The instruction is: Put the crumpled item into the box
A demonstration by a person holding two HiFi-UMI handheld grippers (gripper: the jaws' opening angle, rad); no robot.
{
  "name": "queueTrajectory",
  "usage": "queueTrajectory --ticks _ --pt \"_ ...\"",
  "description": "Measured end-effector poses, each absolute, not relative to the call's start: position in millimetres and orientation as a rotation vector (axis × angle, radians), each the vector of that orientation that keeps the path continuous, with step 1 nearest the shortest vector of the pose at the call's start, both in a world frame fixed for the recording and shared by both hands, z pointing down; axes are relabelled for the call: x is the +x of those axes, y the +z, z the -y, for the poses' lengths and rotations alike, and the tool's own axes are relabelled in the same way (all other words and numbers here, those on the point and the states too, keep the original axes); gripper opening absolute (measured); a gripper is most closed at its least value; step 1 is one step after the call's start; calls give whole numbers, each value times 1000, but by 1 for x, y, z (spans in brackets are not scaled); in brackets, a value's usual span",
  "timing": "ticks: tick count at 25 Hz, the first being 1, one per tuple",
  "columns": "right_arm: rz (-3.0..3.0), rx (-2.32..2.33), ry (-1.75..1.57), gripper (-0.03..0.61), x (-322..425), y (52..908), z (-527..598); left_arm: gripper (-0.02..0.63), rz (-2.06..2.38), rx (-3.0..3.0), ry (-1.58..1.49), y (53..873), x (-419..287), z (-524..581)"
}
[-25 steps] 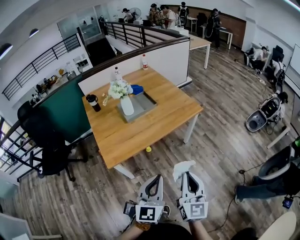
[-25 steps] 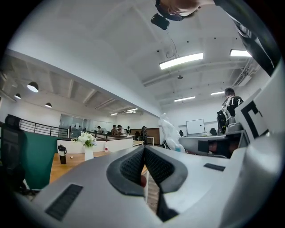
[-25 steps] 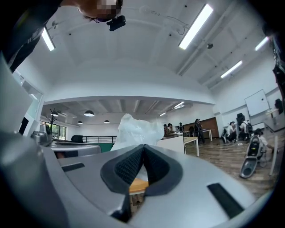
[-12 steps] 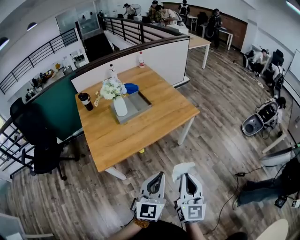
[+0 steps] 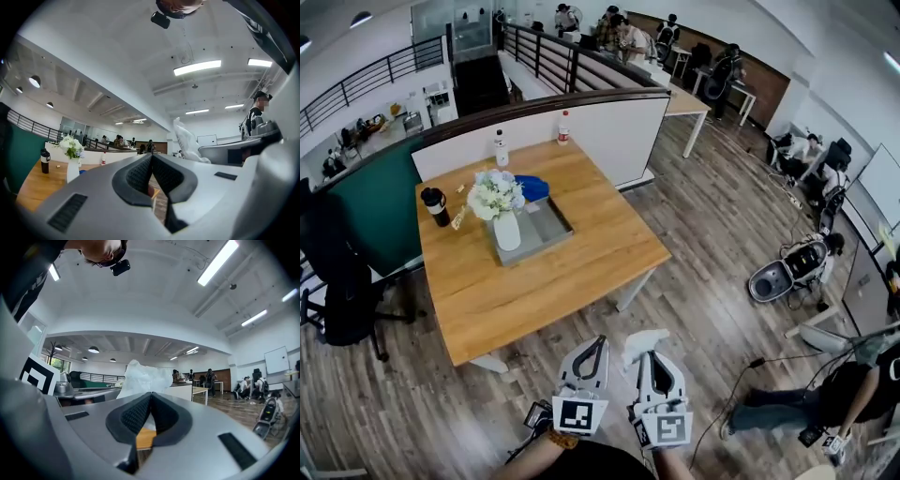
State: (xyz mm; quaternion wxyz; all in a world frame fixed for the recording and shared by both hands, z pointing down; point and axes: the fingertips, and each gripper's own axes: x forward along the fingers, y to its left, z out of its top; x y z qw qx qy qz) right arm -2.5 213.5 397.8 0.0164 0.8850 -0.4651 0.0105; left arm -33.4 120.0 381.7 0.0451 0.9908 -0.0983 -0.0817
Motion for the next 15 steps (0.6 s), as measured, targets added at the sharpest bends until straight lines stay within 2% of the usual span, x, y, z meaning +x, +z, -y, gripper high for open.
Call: queueTrajectory --ticks 15 --pt "1454 2631 25 8 88 388 -128 23 397 2966 -293 384 57 -28"
